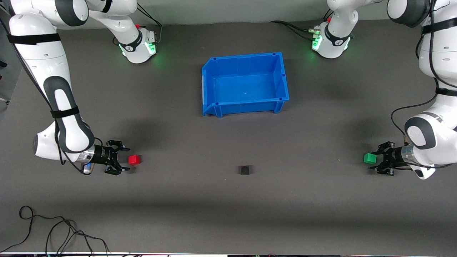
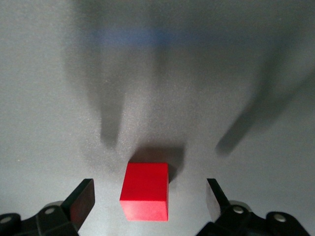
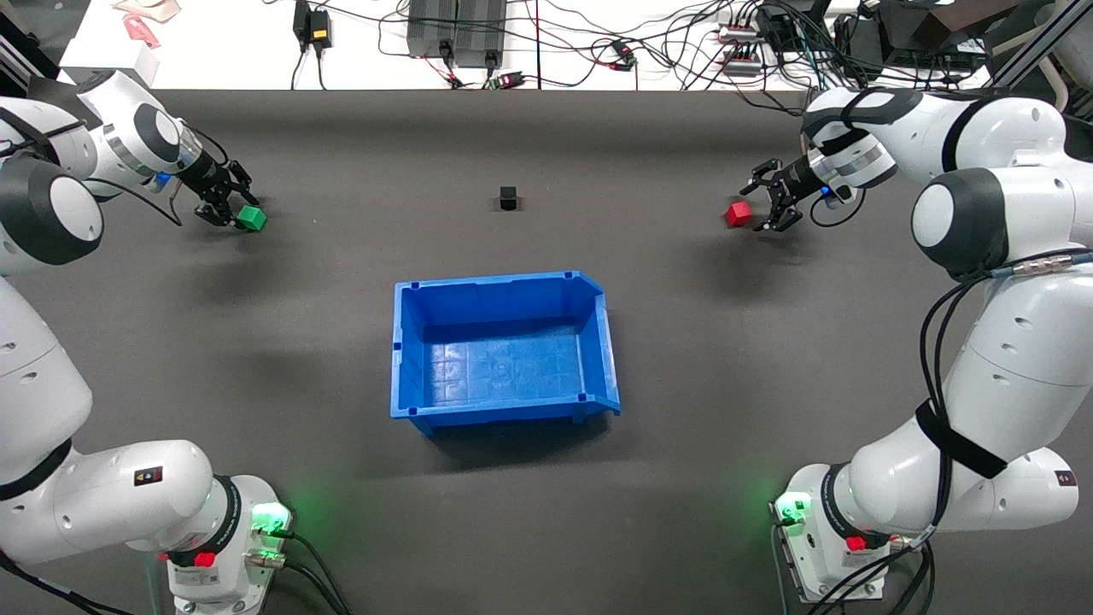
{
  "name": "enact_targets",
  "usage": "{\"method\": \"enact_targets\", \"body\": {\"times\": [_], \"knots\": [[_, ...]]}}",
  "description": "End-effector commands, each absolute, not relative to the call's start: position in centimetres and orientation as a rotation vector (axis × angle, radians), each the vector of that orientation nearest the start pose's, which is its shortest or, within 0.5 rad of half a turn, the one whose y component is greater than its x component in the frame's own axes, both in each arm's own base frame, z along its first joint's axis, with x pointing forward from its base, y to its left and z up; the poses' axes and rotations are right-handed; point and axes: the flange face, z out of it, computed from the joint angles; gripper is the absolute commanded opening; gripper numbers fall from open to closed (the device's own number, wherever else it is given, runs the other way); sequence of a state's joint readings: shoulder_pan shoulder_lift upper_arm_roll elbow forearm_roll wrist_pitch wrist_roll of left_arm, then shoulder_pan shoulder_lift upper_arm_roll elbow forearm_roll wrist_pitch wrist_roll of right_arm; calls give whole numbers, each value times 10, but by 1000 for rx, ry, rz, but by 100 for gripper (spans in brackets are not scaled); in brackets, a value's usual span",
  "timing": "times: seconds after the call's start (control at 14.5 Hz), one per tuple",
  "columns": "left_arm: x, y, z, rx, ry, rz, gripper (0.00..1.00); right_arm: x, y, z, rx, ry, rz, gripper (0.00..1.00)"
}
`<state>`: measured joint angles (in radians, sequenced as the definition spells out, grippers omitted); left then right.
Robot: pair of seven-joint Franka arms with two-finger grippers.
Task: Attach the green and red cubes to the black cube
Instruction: 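Close the right gripper on the red cube while the left gripper grips green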
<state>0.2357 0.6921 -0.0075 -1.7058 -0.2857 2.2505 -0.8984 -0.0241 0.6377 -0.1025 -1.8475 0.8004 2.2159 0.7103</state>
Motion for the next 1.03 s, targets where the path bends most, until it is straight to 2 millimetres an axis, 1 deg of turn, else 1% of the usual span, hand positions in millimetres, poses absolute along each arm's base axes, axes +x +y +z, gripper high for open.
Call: {"method": "enact_targets", "body": {"times": [0.0, 0.14, 0.21, 0.41, 0.48, 0.55, 0.69, 0.76, 0.83, 0.89, 0.96], "knots": [[642, 133, 178, -2597, -1971, 361, 58, 618, -51, 165, -2040, 1707, 497, 100], [641, 132, 179, -2599, -1958, 363, 50, 618, -48, 164, -2042, 1704, 501, 100], [641, 133, 179, -2598, -1960, 363, 39, 617, -47, 163, -2041, 1704, 505, 100], [643, 133, 184, -2625, -1919, 344, 0, 618, -42, 162, -2045, 1699, 511, 100], [645, 133, 190, -2627, -1923, 341, 0, 618, -40, 162, -2048, 1696, 512, 100], [649, 132, 202, -2625, -1937, 332, 0, 618, -40, 162, -2048, 1696, 512, 100], [654, 123, 227, -2600, -1980, 387, 0, 618, -40, 162, -2047, 1698, 513, 99], [657, 111, 234, -2546, -2017, 433, 0, 617, -40, 158, -2047, 1703, 520, 98], [662, 94, 241, -2493, -2050, 456, 0, 616, -40, 155, -2046, 1705, 525, 93], [669, 73, 247, -2455, -2084, 459, 0, 616, -40, 155, -2047, 1706, 525, 87], [676, 57, 255, -2398, -2152, 451, 0, 616, -40, 155, -2045, 1706, 525, 84]]}}
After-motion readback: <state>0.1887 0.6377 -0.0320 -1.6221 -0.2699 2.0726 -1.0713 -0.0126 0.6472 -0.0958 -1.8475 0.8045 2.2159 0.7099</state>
